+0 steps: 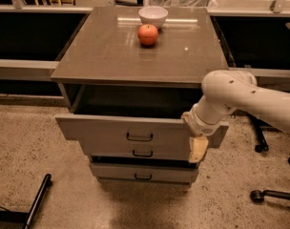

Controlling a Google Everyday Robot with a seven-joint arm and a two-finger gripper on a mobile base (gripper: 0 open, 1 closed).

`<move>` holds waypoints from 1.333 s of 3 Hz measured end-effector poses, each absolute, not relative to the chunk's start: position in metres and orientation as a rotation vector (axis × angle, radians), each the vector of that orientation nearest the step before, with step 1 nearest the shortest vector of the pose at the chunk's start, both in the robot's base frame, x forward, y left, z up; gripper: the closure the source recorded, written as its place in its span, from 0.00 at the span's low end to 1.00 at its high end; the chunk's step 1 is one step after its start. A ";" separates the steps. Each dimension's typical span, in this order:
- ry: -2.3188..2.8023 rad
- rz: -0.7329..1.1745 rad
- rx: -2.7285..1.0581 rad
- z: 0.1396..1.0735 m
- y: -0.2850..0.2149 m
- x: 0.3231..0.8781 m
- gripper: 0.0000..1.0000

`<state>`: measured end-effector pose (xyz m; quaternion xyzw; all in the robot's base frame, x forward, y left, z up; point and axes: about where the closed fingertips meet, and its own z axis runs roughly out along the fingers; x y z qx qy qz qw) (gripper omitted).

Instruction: Open top drawer

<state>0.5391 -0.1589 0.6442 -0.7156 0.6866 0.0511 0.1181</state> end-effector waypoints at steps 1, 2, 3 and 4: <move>2.061 0.152 -2.136 0.648 -0.156 0.523 0.23; 2.090 0.136 -2.163 0.655 -0.156 0.513 0.22; 2.108 0.119 -2.181 0.658 -0.156 0.505 0.05; 2.108 0.119 -2.181 0.658 -0.156 0.505 0.00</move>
Offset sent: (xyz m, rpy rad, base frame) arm -0.0380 0.0035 0.0211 -0.1283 0.0832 -0.0055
